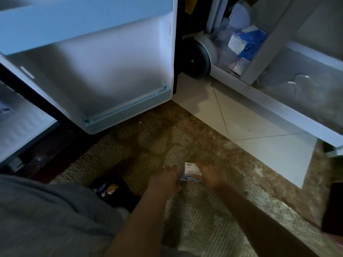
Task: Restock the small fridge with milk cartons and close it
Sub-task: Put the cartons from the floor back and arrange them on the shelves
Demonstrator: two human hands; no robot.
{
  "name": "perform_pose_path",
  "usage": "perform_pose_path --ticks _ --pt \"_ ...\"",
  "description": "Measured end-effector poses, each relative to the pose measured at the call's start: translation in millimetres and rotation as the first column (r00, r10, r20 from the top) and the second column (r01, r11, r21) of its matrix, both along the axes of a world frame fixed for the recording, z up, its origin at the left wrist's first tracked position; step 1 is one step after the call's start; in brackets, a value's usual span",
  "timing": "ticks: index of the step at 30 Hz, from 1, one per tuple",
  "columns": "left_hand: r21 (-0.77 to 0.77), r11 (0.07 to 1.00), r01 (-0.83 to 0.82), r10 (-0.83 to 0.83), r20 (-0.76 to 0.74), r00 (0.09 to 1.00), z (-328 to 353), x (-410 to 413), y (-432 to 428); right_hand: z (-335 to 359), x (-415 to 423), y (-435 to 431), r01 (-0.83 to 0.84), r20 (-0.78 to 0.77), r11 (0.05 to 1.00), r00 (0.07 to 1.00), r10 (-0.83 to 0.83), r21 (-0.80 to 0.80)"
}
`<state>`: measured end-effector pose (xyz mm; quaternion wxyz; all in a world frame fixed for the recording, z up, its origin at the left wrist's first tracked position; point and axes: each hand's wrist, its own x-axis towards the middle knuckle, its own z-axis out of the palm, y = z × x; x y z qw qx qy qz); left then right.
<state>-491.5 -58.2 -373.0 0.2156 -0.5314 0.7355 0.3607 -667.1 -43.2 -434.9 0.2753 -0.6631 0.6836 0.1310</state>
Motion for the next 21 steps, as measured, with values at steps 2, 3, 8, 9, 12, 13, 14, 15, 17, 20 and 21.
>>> perform_pose_path --ticks 2,3,8,9,12,13,14,15,17,20,21 --pt "-0.051 0.998 0.039 -0.039 0.009 0.999 -6.1 3.8 1.2 -4.0 18.4 1.9 -0.06 0.023 0.998 0.998 0.059 0.029" --pt "-0.053 0.997 0.05 -0.05 0.014 0.999 -9.5 5.7 1.9 -4.1 27.4 2.4 -0.083 0.044 0.996 0.996 0.081 0.041" --pt "-0.009 0.999 0.038 -0.037 0.078 0.996 -19.6 14.1 5.4 4.3 56.0 8.4 -0.203 0.024 0.979 0.979 0.204 -0.022" --pt "-0.02 0.999 0.03 -0.028 0.083 0.996 -20.4 14.6 5.1 5.4 58.1 11.6 -0.213 0.035 0.969 0.975 0.219 -0.128" --pt "-0.059 0.998 0.015 -0.008 0.11 0.994 -22.1 12.3 3.1 -1.1 54.5 21.4 -0.211 0.052 0.891 0.966 0.252 -0.402" --pt "-0.065 0.998 0.017 -0.009 0.123 0.992 -22.2 10.9 2.7 -5.1 50.8 24.3 -0.193 0.108 0.902 0.962 0.252 -0.387" --pt "-0.072 0.997 0.023 -0.013 0.136 0.991 -22.1 9.8 2.0 -8.9 48.3 26.2 -0.183 0.145 0.914 0.958 0.249 -0.363" --pt "-0.08 0.996 0.029 -0.017 0.147 0.989 -21.7 9.1 1.7 -9.0 45.6 25.9 -0.149 0.172 0.928 0.961 0.218 -0.341" --pt "-0.101 0.994 0.032 -0.016 0.156 0.988 -20.1 9.6 0.7 -5.0 40.7 24.0 -0.14 0.206 0.948 0.957 0.203 -0.284" --pt "-0.138 0.99 0.021 0.002 0.166 0.986 -15.4 12.8 0.0 -2.9 29.1 12.4 -0.044 0.168 0.993 0.984 0.061 -0.106" --pt "-0.145 0.989 0.015 0.01 0.165 0.986 -13.0 14.0 0.0 1.7 29.2 8.9 -0.074 0.117 0.997 0.99 0.077 -0.031"
